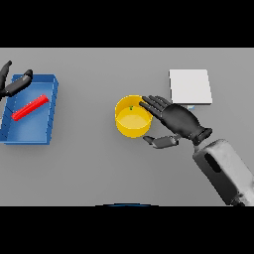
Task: Pick up the red beaker and tilt it to pour out 1 green nut into yellow bowl. Pick up the yellow bowl and place it on the metallic measuring scale.
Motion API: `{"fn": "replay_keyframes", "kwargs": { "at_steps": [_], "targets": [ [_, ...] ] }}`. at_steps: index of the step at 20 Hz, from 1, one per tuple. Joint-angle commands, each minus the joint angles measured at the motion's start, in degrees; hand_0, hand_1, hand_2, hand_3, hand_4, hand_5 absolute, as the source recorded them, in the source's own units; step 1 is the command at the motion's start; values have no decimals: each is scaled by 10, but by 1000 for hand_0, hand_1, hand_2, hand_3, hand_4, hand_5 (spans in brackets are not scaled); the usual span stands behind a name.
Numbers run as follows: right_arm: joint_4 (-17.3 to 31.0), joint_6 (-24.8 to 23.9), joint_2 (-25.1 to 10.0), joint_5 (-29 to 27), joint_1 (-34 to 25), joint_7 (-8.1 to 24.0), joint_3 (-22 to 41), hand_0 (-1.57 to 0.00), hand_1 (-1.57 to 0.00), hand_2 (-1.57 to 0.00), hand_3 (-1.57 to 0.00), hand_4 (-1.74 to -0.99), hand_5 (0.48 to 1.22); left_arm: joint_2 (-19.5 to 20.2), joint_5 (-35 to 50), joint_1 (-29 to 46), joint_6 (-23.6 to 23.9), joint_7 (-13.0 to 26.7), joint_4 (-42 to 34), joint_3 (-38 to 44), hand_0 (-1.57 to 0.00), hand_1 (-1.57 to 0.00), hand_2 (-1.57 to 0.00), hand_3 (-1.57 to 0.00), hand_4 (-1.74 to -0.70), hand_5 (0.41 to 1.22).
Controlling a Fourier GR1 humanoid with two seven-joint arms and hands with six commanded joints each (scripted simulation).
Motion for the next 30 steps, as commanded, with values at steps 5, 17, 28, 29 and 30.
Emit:
{"fn": "replay_keyframes", "kwargs": {
  "at_steps": [5,17,28,29,30],
  "targets": [
    [60,44,-3,40,-70,-26,52,1,1,1,1,-1153,639,4,6,12,-4,-8,-10,3,0,0,0,0,-806,695],
    [206,120,36,85,-188,-52,132,1,1,1,1,-1177,673,9,3,11,-10,-6,-9,3,1,1,1,1,-801,706],
    [255,118,51,91,-205,-66,142,-678,-640,-594,-572,-1435,1010,10,-1,1,-16,-19,11,3,1,1,1,1,-788,710],
    [251,122,51,90,-205,-58,141,-857,-826,-789,-679,-1492,1052,12,3,5,-17,-23,3,5,1,1,1,1,-788,710],
    [250,123,51,88,-204,-62,143,-999,-975,-945,-792,-1540,1086,12,2,6,-17,-20,2,3,1,1,1,1,-787,707]
  ]
}}
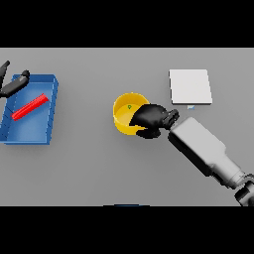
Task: Pick up the red beaker and tilt it to pour out 1 green nut into yellow bowl. Pick up the yellow bowl and place it on the metallic measuring scale.
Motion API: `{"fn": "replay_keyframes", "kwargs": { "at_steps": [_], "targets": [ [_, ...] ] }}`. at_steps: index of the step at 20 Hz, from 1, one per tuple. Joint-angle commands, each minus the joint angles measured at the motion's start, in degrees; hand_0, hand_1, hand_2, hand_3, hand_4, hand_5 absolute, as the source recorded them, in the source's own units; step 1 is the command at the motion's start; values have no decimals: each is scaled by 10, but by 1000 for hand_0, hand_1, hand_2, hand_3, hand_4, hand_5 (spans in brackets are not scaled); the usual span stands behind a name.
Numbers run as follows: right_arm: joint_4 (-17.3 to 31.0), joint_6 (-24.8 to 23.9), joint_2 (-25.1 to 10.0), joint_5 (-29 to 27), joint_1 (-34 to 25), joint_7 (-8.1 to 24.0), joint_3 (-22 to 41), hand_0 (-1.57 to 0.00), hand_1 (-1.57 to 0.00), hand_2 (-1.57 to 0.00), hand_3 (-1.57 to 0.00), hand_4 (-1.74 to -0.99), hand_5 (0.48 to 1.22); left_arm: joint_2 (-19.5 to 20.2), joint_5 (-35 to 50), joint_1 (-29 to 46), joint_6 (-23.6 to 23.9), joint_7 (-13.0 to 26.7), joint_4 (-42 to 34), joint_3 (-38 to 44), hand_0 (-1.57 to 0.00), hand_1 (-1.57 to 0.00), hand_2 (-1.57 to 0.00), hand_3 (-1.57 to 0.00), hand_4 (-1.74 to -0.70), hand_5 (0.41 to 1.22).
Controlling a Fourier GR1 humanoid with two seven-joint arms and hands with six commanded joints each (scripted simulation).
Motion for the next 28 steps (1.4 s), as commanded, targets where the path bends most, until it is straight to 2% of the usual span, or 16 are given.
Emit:
{"fn": "replay_keyframes", "kwargs": {
  "at_steps": [1,4,9,11,13,14,15,16,17,19,21,22,24,26,28],
  "targets": [
    [-2,6,-4,0,-2,-9,3,-1114,-1094,-1071,-882,-1578,1113,0,-2,3,0,-6,4,-1,1,1,1,1,-787,707],
    [-15,21,-13,-11,1,-7,3,-1337,-1327,-1246,-1066,-1658,1166,0,-5,-2,3,6,-1,-3,1,1,1,1,-784,711],
    [-31,36,-18,-20,-1,11,-3,-1494,-1491,-1362,-1198,-1714,1203,2,0,-3,-1,3,-3,-1,1,1,1,1,-786,704],
    [-37,38,-21,-22,-3,15,-7,-1522,-1520,-1415,-1185,-1724,1209,-1,-5,-5,3,11,-2,-4,1,1,1,1,-778,704],
    [-57,55,-37,-34,-13,13,-22,-1540,-1538,-1447,-1165,-1730,1214,0,-9,-2,4,-2,3,-5,1,1,1,1,-774,706],
    [-77,71,-41,-40,-10,30,-27,-1546,-1545,-1459,-1160,-1732,1215,0,-8,1,4,-1,-3,-6,1,1,1,1,-771,707],
    [-92,79,-51,-46,-8,26,-33,-1551,-1550,-1481,-1157,-1734,1216,-2,-9,-2,4,4,-6,-8,1,1,1,1,-770,705],
    [-100,86,-53,-45,-11,42,-36,-1555,-1554,-1491,-1153,-1735,1217,0,-4,-3,1,3,-4,-4,1,1,1,1,-776,702],
    [-107,87,-59,-46,-11,48,-41,-1558,-1558,-1451,-1204,-1736,1218,0,-1,-3,0,3,-5,-3,1,1,1,1,-780,702],
    [-122,88,-72,-44,-7,65,-47,-1563,-1562,-1447,-1199,-1738,1219,-1,4,1,0,-1,-2,2,1,1,1,1,-788,702],
    [-145,95,-89,-48,4,67,-52,-1566,-1566,-1491,-1182,-1739,1219,-2,8,-6,-1,-2,-3,4,1,1,1,1,-798,702],
    [-149,96,-92,-50,3,68,-57,-1567,-1567,-1507,-1179,-1739,1219,-2,9,-10,-3,3,-3,4,1,1,1,1,-799,704],
    [-147,100,-98,-56,-4,89,-76,-1530,-1568,-1518,-1177,-1740,1220,-1,10,-2,-4,3,-8,3,1,1,1,1,-806,703],
    [-140,87,-112,-56,-11,90,-91,-1545,-1569,-1487,-1183,-1740,1220,-2,16,-7,-5,15,-7,8,1,1,1,1,-820,717],
    [-108,56,-125,-52,-21,74,-104,-1554,-1570,-1517,-1166,-1741,1220,-1,20,-8,-5,20,-12,11,1,1,1,1,-831,728]
  ]
}}
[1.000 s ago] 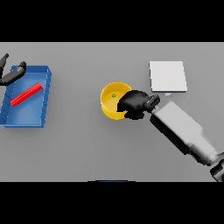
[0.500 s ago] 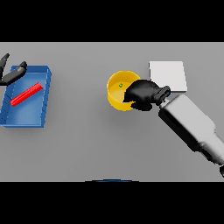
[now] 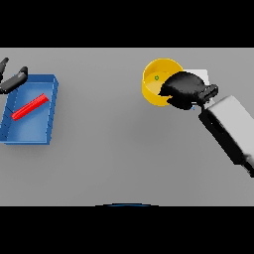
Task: Pick up the red beaker and tilt it to pour out 1 green nut into yellow bowl. Pick up the yellow bowl and place it on the metallic measuring scale.
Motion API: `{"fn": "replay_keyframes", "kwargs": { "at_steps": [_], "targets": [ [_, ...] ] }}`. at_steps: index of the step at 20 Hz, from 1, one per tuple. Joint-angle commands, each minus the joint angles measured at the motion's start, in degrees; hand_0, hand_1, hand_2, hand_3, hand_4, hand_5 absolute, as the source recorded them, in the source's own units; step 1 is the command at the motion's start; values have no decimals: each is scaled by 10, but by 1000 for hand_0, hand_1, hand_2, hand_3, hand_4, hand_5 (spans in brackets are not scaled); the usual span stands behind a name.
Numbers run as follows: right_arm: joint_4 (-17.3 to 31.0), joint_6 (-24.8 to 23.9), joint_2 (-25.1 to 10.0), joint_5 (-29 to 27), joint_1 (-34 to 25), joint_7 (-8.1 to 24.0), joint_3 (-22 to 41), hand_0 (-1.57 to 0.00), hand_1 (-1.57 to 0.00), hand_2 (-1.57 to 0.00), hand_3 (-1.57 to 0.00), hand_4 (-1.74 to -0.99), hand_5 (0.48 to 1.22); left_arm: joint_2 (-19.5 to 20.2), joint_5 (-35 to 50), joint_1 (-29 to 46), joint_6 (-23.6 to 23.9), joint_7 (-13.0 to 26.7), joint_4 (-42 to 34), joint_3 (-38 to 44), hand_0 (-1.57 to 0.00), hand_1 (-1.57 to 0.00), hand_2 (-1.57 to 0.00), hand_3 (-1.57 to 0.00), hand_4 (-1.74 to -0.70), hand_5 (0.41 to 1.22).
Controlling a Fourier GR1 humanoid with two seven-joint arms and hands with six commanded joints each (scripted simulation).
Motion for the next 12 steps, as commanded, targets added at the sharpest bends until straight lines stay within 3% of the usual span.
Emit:
{"fn": "replay_keyframes", "kwargs": {
  "at_steps": [1,5,12],
  "targets": [
    [21,-17,0,5,-8,-6,-5,-1558,-1570,-1528,-1159,-1741,1221,0,0,7,3,-1,-5,-1,1,1,1,1,-834,733],
    [83,-59,-24,19,-24,-32,-26,-1565,-1571,-1548,-1154,-1741,1221,4,6,18,1,18,-28,0,1,1,1,1,-849,746],
    [216,-117,-10,33,-47,-39,-53,-1570,-1571,-1517,-1170,-1741,1221,4,8,26,12,52,-53,0,1,1,1,1,-862,773]
  ]
}}
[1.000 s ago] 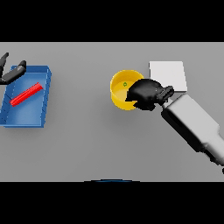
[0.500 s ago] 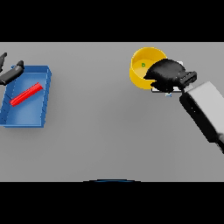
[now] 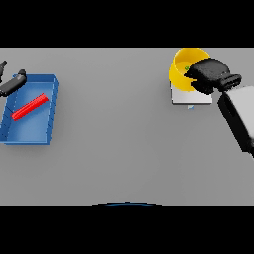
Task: Pick up the red beaker and tilt it to pour out 1 green nut into yellow bowl. Pick up the yellow bowl and place it on the metallic measuring scale.
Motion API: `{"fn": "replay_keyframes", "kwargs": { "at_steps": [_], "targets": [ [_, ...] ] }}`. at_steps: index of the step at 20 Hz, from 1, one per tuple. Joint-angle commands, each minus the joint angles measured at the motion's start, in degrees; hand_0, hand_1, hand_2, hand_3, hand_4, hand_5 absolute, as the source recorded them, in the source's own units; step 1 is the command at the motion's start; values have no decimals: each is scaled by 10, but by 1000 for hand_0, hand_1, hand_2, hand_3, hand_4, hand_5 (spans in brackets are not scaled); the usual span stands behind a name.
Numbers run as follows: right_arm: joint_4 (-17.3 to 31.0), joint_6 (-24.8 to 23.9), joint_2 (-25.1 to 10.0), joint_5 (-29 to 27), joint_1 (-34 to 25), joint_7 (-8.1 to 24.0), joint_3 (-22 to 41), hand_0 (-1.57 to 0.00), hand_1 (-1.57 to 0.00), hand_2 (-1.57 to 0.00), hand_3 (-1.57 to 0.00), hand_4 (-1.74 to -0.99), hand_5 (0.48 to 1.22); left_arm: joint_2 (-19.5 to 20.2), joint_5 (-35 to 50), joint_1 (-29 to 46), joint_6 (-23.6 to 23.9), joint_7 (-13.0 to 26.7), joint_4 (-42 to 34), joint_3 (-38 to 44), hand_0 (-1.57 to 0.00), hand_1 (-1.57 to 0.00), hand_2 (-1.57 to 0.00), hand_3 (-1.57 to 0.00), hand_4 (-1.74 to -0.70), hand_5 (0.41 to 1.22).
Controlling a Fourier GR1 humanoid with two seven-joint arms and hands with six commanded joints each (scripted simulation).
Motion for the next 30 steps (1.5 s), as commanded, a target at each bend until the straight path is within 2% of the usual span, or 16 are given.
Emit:
{"fn": "replay_keyframes", "kwargs": {
  "at_steps": [1,3,5,7,10,14,15,16,17,19,20,22,24,27,29,30],
  "targets": [
    [24,-12,3,0,-2,-11,-4,-1570,-1571,-1500,-1181,-1741,1221,-3,-1,2,1,3,-5,-4,1,1,1,1,-865,779],
    [61,-27,10,4,-10,-20,-9,-1570,-1571,-1450,-1240,-1741,1221,-5,-7,-14,1,10,13,-5,1,1,1,1,-864,789],
    [79,-29,11,4,-12,-31,-12,-1571,-1571,-1413,-1317,-1741,1221,4,-9,-6,-5,-4,15,-4,1,1,1,1,-858,802],
    [95,-33,24,3,-10,-21,-14,-1571,-1571,-1390,-1361,-1741,1221,-3,-9,-6,-3,-6,14,-8,1,1,1,1,-859,807],
    [129,-46,28,10,-19,-38,-16,-1571,-1571,-1380,-1392,-1741,1221,-4,-11,-5,0,4,9,-9,1,1,1,1,-851,802],
    [150,-50,36,15,-23,-33,-21,-1571,-1571,-1374,-1448,-1741,1221,-1,-6,-5,-7,1,15,-5,1,1,1,1,-844,783],
    [146,-48,37,17,-25,-30,-21,-1571,-1571,-1404,-1376,-1741,1221,-2,-7,-7,-5,7,12,-7,1,1,1,1,-842,780],
    [147,-44,34,14,-21,-38,-25,-1565,-1496,-1437,-1249,-1741,1221,-1,-9,-7,-7,3,12,-9,1,1,1,1,-838,779],
    [155,-42,34,16,-26,-40,-26,-1558,-1428,-1343,-1110,-1682,1221,2,-6,-4,-10,1,13,-7,1,1,1,1,-836,775],
    [149,-32,40,7,-20,-24,-32,-1335,-1125,-1007,-816,-1592,1074,-2,-7,-6,-7,-3,14,-7,1,1,1,1,-836,774],
    [144,-25,39,-1,-16,-21,-38,-1147,-958,-848,-688,-1559,1014,0,-6,-12,-12,1,20,-6,1,1,1,1,-834,771],
    [148,-10,42,-9,-21,-18,-43,-757,-673,-579,-476,-1513,923,-6,-4,-8,-6,-3,14,-7,1,1,1,1,-839,764],
    [148,0,37,-13,-24,-16,-48,-484,-459,-376,-318,-1485,863,-5,-2,-10,-9,-2,18,-4,1,1,1,1,-837,760],
    [156,-6,40,-4,-22,-17,-40,-247,-243,-192,-164,-1448,824,-4,-6,-9,-5,0,14,-7,1,1,1,1,-834,750],
    [146,2,38,-4,-16,-21,-35,-158,-155,-122,-105,-1422,811,-5,-5,-12,-8,1,21,-6,1,1,1,1,-836,753],
    [146,6,37,-2,-19,-12,-34,-126,-124,-98,-84,-1409,804,-3,-4,-16,-11,0,23,-5,1,1,1,1,-835,755]
  ]
}}
